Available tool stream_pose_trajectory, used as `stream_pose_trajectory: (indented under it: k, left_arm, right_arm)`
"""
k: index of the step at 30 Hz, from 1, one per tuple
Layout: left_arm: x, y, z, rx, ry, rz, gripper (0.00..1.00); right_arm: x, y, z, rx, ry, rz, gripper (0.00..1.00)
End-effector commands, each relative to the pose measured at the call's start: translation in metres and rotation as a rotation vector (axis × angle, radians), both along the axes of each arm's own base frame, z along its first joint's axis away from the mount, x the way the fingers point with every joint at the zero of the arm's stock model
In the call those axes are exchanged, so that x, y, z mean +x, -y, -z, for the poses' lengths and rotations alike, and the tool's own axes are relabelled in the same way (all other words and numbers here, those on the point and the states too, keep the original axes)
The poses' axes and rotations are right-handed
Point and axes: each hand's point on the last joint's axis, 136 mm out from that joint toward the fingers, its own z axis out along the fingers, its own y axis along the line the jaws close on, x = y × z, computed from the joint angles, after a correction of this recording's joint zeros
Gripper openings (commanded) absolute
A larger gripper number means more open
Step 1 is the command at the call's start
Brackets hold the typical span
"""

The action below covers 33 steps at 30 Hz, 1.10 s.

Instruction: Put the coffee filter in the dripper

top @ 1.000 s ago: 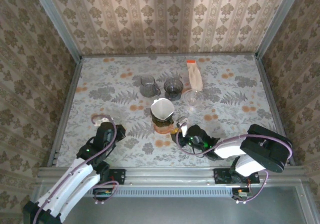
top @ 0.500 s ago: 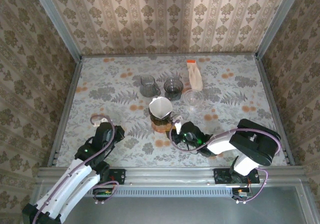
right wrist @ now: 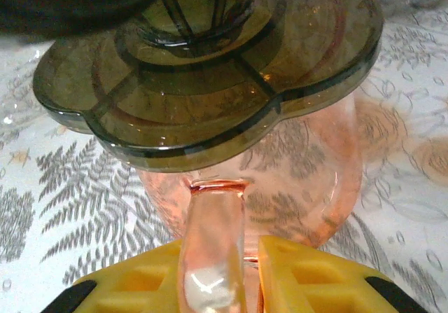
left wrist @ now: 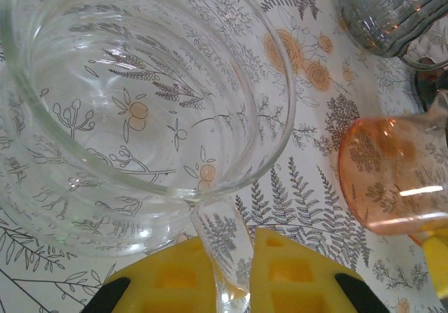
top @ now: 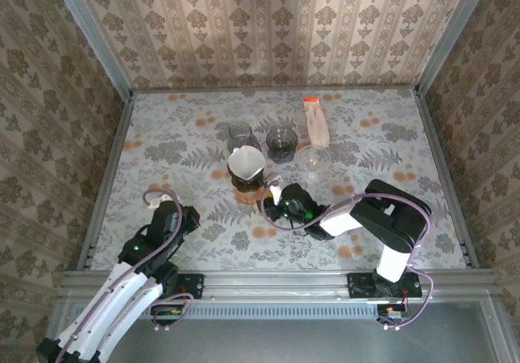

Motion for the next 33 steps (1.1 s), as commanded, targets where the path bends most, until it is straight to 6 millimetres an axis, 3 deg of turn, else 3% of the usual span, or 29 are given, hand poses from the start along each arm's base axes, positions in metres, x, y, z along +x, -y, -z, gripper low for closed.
stream_pose_trajectory:
  k: [1,21,30,33]
  left_arm:
    - [-0.005,-0.008,-0.002,0.007,-0.022,-0.035,0.04]
    - [-0.008,-0.01,-0.002,0.017,-0.029,-0.028,0.03]
    - [-0.009,-0.01,-0.002,0.018,-0.031,-0.023,0.02]
    - [-0.009,-0.009,-0.002,0.017,-0.032,-0.02,0.02]
  right_arm:
    - [0.01,-0.02,-0.008,0.03,0.014,-0.053,0.3]
    - [0.068,-0.075,0.002,0.076,-0.026,-0.082,0.31]
    - [0.081,-0.086,0.006,0.086,-0.047,-0.083,0.32]
    - [0.08,-0.085,0.007,0.09,-0.05,-0.079,0.39]
